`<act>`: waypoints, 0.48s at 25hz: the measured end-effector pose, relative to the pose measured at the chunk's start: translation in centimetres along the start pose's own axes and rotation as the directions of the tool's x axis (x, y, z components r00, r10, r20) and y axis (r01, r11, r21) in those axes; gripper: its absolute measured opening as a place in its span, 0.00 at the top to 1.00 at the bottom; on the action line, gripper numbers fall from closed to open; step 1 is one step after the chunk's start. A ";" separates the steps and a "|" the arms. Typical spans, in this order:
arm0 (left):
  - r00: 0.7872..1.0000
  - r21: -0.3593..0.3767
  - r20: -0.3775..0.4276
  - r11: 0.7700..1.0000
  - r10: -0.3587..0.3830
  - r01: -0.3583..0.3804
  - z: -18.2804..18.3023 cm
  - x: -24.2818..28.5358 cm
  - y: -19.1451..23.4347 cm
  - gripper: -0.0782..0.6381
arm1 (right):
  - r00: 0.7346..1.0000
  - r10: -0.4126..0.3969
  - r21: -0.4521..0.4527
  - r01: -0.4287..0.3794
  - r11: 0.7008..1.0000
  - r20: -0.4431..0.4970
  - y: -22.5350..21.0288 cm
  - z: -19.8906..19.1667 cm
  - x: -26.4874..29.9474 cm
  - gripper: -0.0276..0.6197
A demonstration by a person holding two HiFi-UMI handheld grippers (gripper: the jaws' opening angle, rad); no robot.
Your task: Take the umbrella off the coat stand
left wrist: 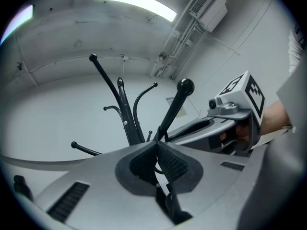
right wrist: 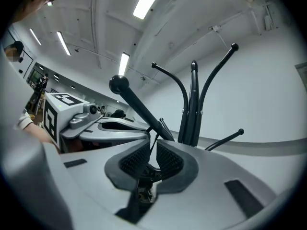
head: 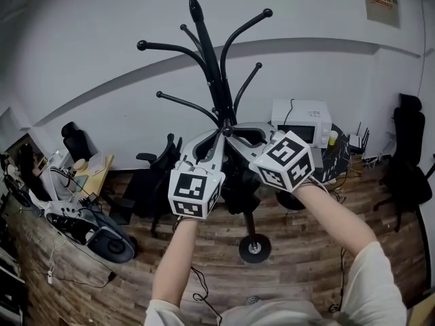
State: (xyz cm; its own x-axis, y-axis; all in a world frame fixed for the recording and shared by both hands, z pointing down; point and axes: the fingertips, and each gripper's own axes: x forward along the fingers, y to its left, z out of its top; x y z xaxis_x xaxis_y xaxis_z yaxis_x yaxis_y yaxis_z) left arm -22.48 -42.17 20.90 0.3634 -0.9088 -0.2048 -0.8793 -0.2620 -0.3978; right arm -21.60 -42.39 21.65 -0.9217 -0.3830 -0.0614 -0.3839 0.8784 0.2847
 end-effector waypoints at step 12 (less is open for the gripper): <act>1.000 -0.065 -0.005 0.998 0.017 -0.018 -0.9 0.2 1.6 0.86 | 0.994 -0.106 -0.004 0.106 0.994 -0.040 -2.5 -0.4 -0.2 0.95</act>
State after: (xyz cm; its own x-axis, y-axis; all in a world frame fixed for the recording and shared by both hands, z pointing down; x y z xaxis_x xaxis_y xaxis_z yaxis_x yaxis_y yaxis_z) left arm -24.06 -43.10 21.08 0.3464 -0.9149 -0.2071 -0.9037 -0.2663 -0.3352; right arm -20.49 -44.62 21.37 -0.8730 -0.4848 -0.0525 -0.4789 0.8320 0.2802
